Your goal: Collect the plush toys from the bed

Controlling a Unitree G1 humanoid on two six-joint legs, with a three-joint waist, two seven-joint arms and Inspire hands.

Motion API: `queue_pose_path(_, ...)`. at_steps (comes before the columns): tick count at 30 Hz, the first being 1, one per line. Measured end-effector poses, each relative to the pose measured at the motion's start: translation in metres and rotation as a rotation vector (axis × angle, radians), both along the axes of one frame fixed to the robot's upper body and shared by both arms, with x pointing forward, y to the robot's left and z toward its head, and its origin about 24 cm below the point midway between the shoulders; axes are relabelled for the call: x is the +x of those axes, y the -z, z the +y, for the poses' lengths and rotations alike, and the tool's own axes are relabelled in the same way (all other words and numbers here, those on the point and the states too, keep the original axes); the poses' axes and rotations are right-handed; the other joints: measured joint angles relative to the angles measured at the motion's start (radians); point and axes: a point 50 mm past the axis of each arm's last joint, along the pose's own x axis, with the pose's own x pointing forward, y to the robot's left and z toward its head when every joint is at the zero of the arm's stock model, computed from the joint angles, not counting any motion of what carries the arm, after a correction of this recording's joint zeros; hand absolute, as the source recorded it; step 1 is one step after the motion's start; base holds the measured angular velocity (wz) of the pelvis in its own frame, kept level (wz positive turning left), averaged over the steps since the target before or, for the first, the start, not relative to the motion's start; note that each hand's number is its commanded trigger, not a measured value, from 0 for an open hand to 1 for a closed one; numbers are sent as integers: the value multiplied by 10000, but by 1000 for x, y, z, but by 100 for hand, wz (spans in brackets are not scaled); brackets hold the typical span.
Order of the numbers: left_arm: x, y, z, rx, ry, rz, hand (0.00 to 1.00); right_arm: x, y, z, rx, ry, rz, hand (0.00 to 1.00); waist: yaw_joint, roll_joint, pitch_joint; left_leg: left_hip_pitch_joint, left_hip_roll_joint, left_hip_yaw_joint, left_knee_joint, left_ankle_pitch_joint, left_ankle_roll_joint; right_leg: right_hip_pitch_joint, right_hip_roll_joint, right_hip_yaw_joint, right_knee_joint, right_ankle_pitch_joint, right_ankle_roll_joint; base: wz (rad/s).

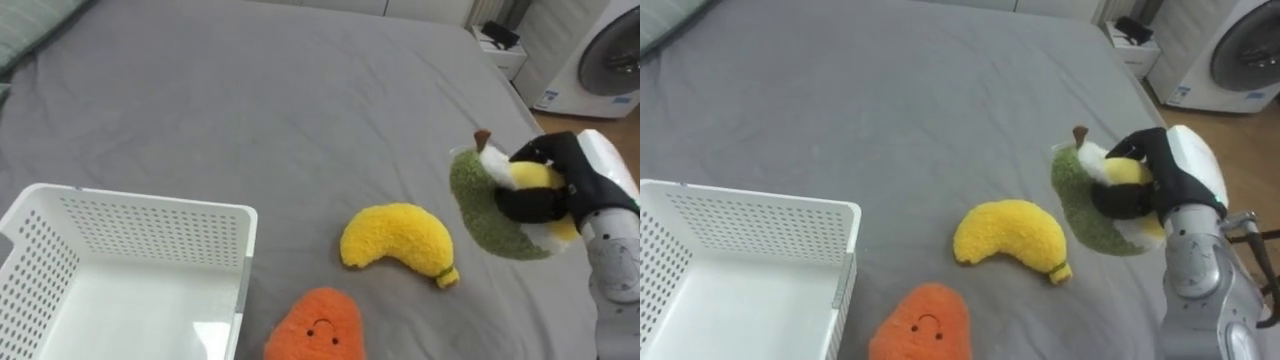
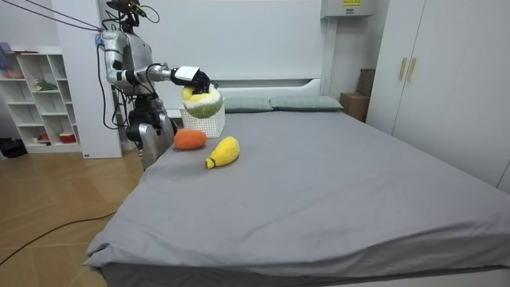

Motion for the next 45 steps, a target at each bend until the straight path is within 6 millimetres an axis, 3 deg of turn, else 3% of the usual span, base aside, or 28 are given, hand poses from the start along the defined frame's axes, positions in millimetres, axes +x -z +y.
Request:
queue_pose_path(7, 1, 0, 0, -3, 18, -32, 0, 18, -3, 5, 214, -256, 19, 100, 312, -16, 12, -98, -24, -269, 68, 10, 9, 12, -21, -244, -39, 0, 0, 9)
queue_pose_path(12, -2, 1, -2, -80, 30, 26, 0, 26, 10, 12, 452, -516, 603, 100, 604, -68, 41, -155, -44, -422, 82, 16, 13, 11, -51, -386, -47, -1, 1, 8)
queue_pose_path(20, 5, 1, -7, -258, 468, 31, 0, 40, 20, 45, 391, -1811, 1424, 100, 1122, -152, 79, -536, -112, -751, 265, 39, 50, -141, -119, -781, -67, -3, 6, 13)
queue_pose_path(28, 22, 1, -9, -350, 703, -330, 0, 54, 13, 66, 423, -2435, 1196, 100, 1917, -197, 91, -625, -140, -980, 233, 69, 55, -126, -182, -1046, -90, -9, 16, 9)
queue_pose_path(30, 23, 0, -8, -264, 750, -323, 0, 59, 10, 81, 169, -2989, 1171, 100, 2016, -333, 128, -700, -155, -1022, 285, 96, 35, -128, -164, -1092, -185, -7, 13, 5)
queue_pose_path(32, 25, 0, -9, -261, 771, -294, 0, 63, 10, 94, -14, -3477, 1237, 100, 2041, -394, 112, -753, -156, -1099, 306, 105, 25, -131, -150, -1137, -201, -6, 12, 11)
queue_pose_path(36, 32, 1, -10, -315, 822, -389, 0, 65, 7, 107, -186, -3965, 1203, 100, 2490, -428, 118, -783, -170, -1190, 317, 108, 28, -120, -155, -1192, -222, -6, 12, 7)
queue_pose_path(45, 35, 1, -12, -313, 947, -369, 0, 75, -11, 120, -585, -4277, 641, 100, 2801, -459, 134, -853, -198, -1320, 292, 121, 33, -129, -163, -1341, -225, -7, 12, 3)
